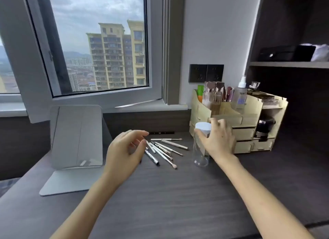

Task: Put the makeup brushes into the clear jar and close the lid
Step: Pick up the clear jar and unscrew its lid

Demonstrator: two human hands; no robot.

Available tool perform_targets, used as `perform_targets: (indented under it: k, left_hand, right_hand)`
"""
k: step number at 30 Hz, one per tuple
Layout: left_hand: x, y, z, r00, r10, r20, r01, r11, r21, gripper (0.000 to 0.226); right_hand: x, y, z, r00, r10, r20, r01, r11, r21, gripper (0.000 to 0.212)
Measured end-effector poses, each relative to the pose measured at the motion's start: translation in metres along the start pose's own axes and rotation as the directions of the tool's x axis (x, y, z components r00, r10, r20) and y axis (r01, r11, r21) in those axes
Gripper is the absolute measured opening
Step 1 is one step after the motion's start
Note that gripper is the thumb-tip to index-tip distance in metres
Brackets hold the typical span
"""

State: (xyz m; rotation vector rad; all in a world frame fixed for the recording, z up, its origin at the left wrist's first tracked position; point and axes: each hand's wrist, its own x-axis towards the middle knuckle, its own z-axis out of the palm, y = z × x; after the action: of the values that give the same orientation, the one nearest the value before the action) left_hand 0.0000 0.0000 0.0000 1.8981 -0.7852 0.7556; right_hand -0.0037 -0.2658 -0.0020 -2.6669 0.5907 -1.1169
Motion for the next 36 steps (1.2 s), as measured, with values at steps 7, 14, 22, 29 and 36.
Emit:
perform_targets:
  k: [7, 14, 22, 29, 36]
  left_hand:
    - [0.012, -0.02, 0.028, 0.998, 0.01, 0.063, -0.016, 0.994, 0.104, 0.018]
    - [0.01, -0.016, 0.057, 0.987, 0.083, 0.137, -0.109, 0.973, 0.201, 0.041]
    - [-0.004, -0.006, 0.073, 0.98, 0.136, 0.148, -0.176, 0.935, 0.306, 0.084]
    - [-0.004, -0.022, 0.043, 0.885, -0.097, 0.455, 0.184, 0.971, -0.151, 0.074]
    - [-0.007, -0.042, 0.013, 0.443, 0.04, 0.896, 0.787, 0.461, -0.41, 0.073]
  right_hand:
    - [0.026, -0.007, 0.04, 0.996, 0.079, 0.044, -0.066, 0.966, -0.251, 0.069]
    - [0.0, -0.023, 0.015, 0.992, 0.01, -0.124, 0.014, 0.982, 0.19, 0.052]
    - [-0.049, -0.065, -0.004, 0.975, -0.003, 0.222, -0.161, 0.679, 0.716, 0.043]
    - [-0.05, -0.068, -0.011, 0.952, -0.259, 0.16, 0.125, 0.812, 0.57, 0.034]
    - [-0.028, -0.059, -0.037, 0.509, -0.724, 0.466, -0.051, 0.516, 0.855, 0.037]
